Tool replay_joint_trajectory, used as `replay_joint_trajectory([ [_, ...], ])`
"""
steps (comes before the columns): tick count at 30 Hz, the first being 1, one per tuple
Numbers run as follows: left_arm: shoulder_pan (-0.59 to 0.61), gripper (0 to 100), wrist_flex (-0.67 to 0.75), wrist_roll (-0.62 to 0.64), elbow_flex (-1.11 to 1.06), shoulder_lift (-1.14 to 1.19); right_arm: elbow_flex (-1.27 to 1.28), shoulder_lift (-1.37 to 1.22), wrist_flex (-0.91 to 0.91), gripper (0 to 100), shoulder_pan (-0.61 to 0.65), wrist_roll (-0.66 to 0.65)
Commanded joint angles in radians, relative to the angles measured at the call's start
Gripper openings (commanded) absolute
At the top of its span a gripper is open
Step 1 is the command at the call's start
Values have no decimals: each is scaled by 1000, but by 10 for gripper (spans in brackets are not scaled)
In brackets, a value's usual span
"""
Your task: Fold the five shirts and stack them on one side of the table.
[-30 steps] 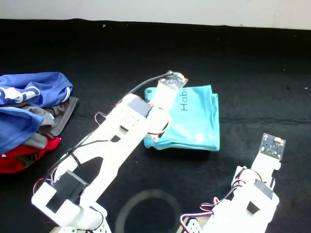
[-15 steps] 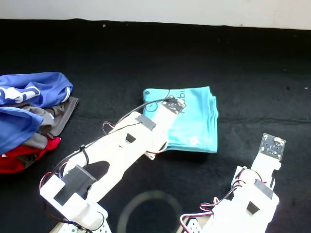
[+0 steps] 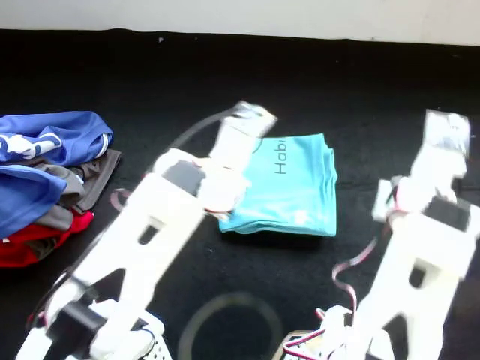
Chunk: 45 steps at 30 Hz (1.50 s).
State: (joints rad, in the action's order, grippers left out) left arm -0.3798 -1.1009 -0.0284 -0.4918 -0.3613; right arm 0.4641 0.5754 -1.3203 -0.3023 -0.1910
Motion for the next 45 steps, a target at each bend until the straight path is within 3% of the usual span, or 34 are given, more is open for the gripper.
replay_joint_trajectory([
  [1,127,9,-6,0,-56,-77,-265,-228,-21,7,150,49],
  [4,226,9,20,-72,-139,-71,-424,-437,-21,8,229,55],
  [7,341,9,140,-152,-255,-41,-578,-644,-24,8,282,55],
  [13,493,9,264,-150,-387,56,-845,-970,-45,8,328,55],
  [20,507,9,331,-147,-427,173,-1043,-1214,-50,8,283,54],
  [26,512,9,336,-66,-424,174,-1277,-1392,-48,8,266,55],
  [37,512,9,338,-64,-426,174,-1744,-1426,-421,15,255,52],
  [39,512,9,339,-64,-426,174,-1738,-1420,-447,51,255,51],
  [45,512,9,351,-64,-426,176,-1524,-1415,-446,317,248,55],
])
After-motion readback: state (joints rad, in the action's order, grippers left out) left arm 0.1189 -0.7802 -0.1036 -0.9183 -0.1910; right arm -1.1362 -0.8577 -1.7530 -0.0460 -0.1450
